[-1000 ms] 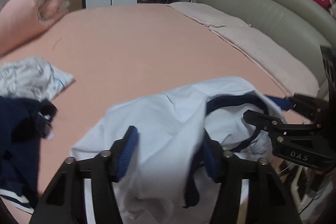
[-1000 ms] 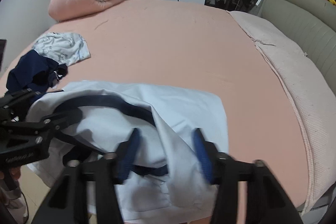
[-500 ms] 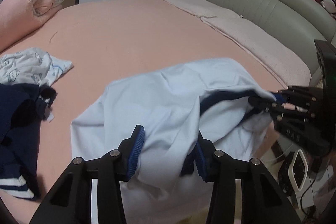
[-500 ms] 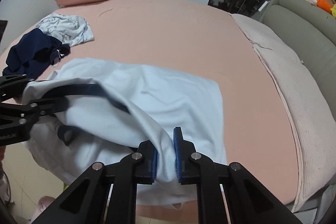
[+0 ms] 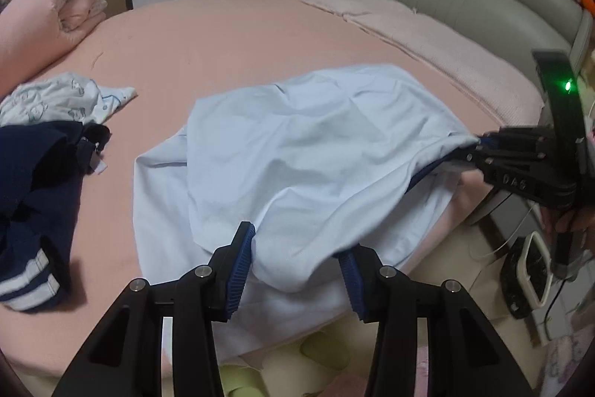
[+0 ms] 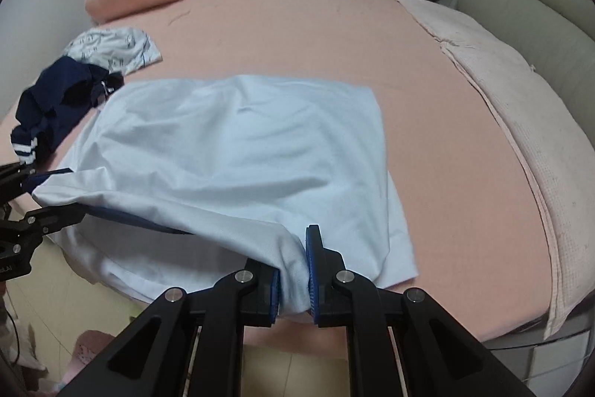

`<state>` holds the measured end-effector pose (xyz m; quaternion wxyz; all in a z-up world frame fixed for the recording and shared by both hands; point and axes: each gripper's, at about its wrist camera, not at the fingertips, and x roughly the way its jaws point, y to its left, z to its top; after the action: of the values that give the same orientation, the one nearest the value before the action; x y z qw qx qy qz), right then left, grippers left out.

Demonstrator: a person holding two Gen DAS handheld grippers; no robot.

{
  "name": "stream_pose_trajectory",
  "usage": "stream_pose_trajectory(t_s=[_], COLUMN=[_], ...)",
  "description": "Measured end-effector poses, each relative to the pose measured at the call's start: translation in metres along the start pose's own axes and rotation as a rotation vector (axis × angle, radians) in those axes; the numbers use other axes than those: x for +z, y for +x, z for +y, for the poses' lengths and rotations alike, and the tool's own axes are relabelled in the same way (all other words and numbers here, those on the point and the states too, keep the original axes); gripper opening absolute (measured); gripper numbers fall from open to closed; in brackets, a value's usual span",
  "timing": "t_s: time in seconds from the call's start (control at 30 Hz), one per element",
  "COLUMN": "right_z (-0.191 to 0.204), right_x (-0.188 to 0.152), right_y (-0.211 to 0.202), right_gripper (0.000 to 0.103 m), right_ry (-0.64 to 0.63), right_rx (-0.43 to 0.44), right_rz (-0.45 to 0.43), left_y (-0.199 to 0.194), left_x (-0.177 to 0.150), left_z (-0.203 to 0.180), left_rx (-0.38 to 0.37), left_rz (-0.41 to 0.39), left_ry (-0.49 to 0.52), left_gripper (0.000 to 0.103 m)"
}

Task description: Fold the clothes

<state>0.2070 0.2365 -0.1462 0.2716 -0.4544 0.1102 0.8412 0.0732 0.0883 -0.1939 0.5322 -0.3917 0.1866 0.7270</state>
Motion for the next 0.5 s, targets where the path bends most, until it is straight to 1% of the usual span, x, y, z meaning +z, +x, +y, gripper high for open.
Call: stream_pose_trajectory(t_s=[0.07,0.13,0.17,0.2,0.23,0.27,0.3,0.37,0.4,0.43,0.5], right_z=[0.001,0.001,-0.001,-0.003,-0.005,-0.006,-0.008,-0.012,-0.013,-0.014,-0.014], right_x=[-0.002,-0.003,-0.003,-0.004,-0.004,-0.004,-0.004,-0.001,0.000,0.002,0.008], right_y=[-0.002,-0.006,-0.010,-0.015,-0.020,-0.026,-0.034,-0.048,-0.053,-0.058,-0.065], right_gripper=[0.012,0.017,0.026,0.041,0.049,0.064,0.070,0.070,0.070,0.070,0.070], right_ry=[-0.004,-0.001,0.014,0.034,0.053,0.073,0.092,0.131,0.141,0.150,0.168], right_rx=[0.005,0.018,0.029,0.037,0.043,0.057,0.073,0.110,0.120,0.129,0.116], right_rz=[0.006,0.009,0.006,0.002,-0.005,-0.021,-0.045,-0.085,-0.097,-0.109,-0.129], left_y=[-0.003,-0.007,-0.011,-0.016,-0.021,-0.026,-0.032,-0.043,-0.048,-0.052,-0.056], left_x=[0.001,0.002,0.002,0.002,0.002,0.002,0.001,0.002,0.003,0.005,0.010], left_z=[0.004,0.008,0.009,0.011,0.013,0.015,0.017,0.022,0.025,0.028,0.034], left_rx=[0.001,0.000,-0.006,-0.013,-0.021,-0.030,-0.040,-0.054,-0.067,-0.082,-0.105], left_rz=[-0.001,-0.003,-0.007,-0.011,-0.015,-0.022,-0.031,-0.058,-0.072,-0.086,-0.113], left_ry=[-0.030,-0.056,-0.065,-0.078,-0.092,-0.106,-0.119,-0.151,-0.173,-0.193,-0.227], left_gripper=[0.042,0.043,0.043,0.044,0.046,0.049,0.052,0.054,0.059,0.061,0.063])
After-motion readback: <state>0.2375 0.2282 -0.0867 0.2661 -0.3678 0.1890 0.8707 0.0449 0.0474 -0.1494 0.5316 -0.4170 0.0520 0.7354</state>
